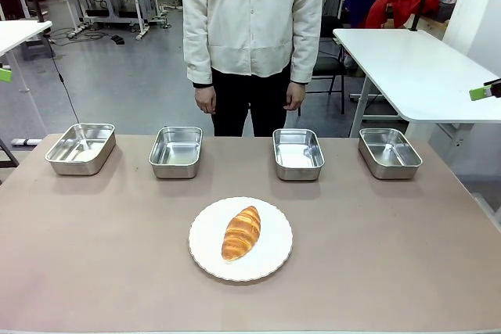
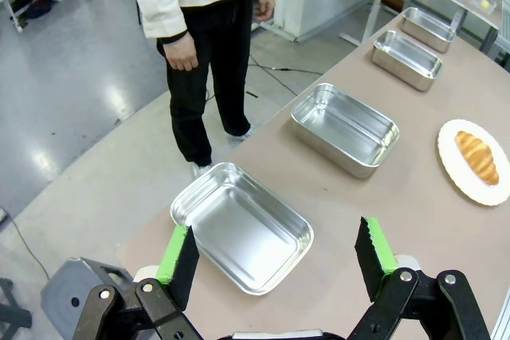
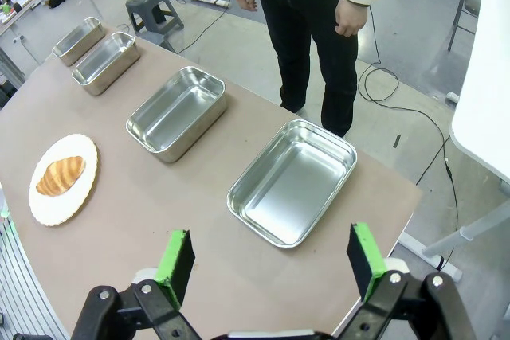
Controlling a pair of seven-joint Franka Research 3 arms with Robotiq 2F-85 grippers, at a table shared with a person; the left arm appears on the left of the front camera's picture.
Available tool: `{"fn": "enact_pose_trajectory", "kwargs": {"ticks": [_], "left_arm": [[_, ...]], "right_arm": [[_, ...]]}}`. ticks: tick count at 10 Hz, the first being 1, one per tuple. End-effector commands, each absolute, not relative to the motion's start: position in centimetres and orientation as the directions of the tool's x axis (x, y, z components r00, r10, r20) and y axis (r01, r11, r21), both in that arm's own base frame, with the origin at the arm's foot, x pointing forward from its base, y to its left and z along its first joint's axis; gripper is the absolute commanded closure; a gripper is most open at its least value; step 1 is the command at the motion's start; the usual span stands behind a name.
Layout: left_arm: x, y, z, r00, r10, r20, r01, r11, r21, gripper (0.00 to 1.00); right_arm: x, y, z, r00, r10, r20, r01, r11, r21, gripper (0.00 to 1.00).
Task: Place the bread in the container.
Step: Place the Butter Roll into the Airtight Container indicated by the human.
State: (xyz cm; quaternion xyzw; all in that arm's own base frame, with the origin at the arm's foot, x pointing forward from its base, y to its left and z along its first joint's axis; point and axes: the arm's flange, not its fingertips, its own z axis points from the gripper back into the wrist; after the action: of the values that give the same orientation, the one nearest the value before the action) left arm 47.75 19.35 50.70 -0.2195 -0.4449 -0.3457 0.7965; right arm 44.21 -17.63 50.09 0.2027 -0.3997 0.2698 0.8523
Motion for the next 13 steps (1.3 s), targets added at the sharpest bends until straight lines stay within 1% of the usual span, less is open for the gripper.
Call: {"fn": "enact_pose_trajectory", "kwargs": {"ticks": [1,13], "left_arm": [[47.68,19.34,50.89,0.353,-0.352,0.867,0.749,0.662,-0.036,0.0],[47.68,19.34,50.89,0.353,-0.352,0.867,0.749,0.662,-0.036,0.0]], "right_arm": [[44.33,-17.56,50.05,0.531,0.293,0.795,-0.624,0.77,0.133,0.0],[44.33,-17.56,50.05,0.531,0.293,0.795,-0.624,0.77,0.133,0.0]]}}
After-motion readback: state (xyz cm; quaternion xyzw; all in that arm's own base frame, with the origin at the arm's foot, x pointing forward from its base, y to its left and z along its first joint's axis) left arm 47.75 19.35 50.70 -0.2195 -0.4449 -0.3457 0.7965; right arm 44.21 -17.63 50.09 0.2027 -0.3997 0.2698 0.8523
